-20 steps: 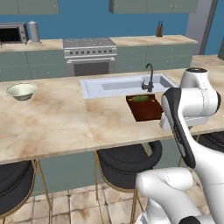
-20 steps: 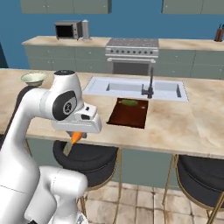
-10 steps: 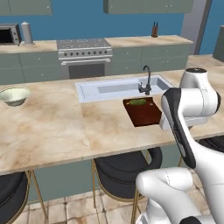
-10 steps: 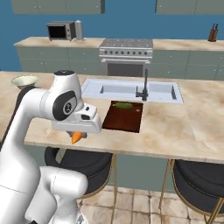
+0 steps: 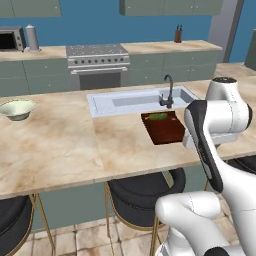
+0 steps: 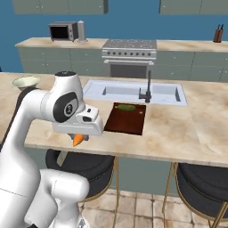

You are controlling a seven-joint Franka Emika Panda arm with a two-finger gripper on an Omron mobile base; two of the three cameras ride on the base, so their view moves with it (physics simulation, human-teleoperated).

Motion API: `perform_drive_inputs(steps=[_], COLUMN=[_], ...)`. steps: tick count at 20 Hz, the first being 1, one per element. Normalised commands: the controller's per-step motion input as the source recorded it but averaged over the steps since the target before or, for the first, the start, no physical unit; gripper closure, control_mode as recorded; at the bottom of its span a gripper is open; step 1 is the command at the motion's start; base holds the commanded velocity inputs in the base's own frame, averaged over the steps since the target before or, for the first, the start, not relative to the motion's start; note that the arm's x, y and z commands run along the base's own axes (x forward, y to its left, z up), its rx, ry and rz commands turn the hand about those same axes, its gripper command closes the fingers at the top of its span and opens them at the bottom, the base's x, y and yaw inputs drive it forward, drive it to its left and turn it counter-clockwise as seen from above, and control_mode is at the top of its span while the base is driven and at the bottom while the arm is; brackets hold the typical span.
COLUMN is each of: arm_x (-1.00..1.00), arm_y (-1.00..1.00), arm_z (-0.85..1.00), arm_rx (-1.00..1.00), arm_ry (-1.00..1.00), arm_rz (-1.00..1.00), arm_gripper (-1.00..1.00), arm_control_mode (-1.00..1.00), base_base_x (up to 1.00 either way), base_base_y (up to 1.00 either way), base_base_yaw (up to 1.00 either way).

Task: Place the two vegetables and bowl onto the tray for setting up a vegetable dip station.

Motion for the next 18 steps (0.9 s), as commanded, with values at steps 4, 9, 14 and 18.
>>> perform_drive_inputs(steps=[4, 9, 14, 18], arm_x=[0.00, 0.31, 0.68, 0.73], arm_y=[0.00, 0.05, 0.00, 0.00], arm_z=[0.00, 0.05, 0.18, 0.13], arm_rx=[0.00, 0.00, 0.01, 0.01], arm_ry=[0.00, 0.00, 0.00, 0.00], arm_rz=[0.00, -0.07, -0.28, -0.36], arm_gripper=[1.00, 1.00, 1.00, 1.00], arm_control_mode=[1.00, -1.00, -1.00, -1.00], base_base_x=[0.04, 0.00, 0.00, 0.00], base_base_y=[-0.01, 0.00, 0.00, 0.00], base_base_yaw=[0.02, 0.00, 0.00, 0.00])
